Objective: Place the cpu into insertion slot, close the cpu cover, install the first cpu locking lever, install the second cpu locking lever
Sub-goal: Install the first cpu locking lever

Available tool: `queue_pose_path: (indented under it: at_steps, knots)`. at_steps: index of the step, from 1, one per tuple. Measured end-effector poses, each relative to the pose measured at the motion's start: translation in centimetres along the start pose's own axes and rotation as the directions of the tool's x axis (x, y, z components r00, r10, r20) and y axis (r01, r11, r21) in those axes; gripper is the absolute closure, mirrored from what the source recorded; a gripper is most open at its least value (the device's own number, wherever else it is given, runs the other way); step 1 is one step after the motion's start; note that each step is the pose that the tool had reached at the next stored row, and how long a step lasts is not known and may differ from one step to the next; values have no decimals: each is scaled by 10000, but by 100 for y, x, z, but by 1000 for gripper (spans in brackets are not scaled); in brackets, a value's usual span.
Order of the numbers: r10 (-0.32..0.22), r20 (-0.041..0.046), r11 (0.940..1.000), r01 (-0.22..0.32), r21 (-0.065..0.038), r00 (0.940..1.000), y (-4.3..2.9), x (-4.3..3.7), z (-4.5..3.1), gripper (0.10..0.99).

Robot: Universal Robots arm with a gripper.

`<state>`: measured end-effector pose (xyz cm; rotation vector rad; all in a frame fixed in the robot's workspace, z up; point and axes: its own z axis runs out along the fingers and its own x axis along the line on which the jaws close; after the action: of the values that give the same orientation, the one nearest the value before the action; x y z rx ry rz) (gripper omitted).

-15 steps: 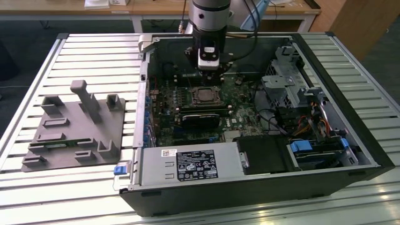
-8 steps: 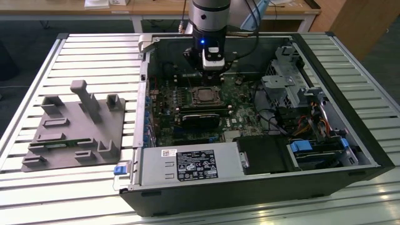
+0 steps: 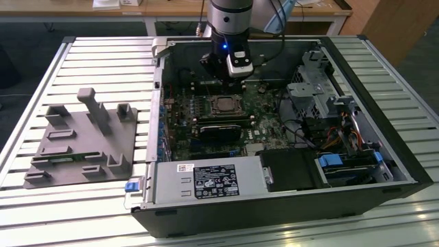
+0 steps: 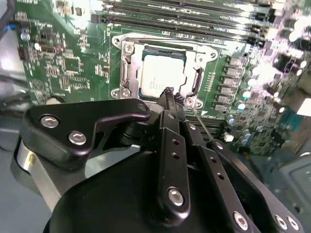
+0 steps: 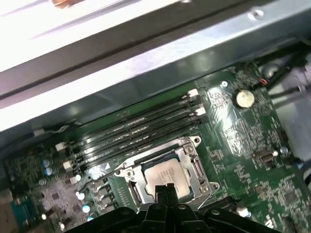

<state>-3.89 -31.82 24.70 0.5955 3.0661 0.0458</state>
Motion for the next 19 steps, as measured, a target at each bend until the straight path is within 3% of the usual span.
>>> queue_pose_path:
  at_steps: [4,7,10,15,19]
  knots:
    - [-735,-23,9973,735,-10,9973,0,0,2,980]
    - [-1271,-40,9919,1271,-18,9919,0,0,3,980]
    - [-1805,-56,9836,1805,-26,9836,0,0,4,980]
    - [-2664,-81,9639,2663,-43,9638,-1,1,8,980]
    - [-2761,-85,9611,2760,-45,9611,-51,125,9,980]
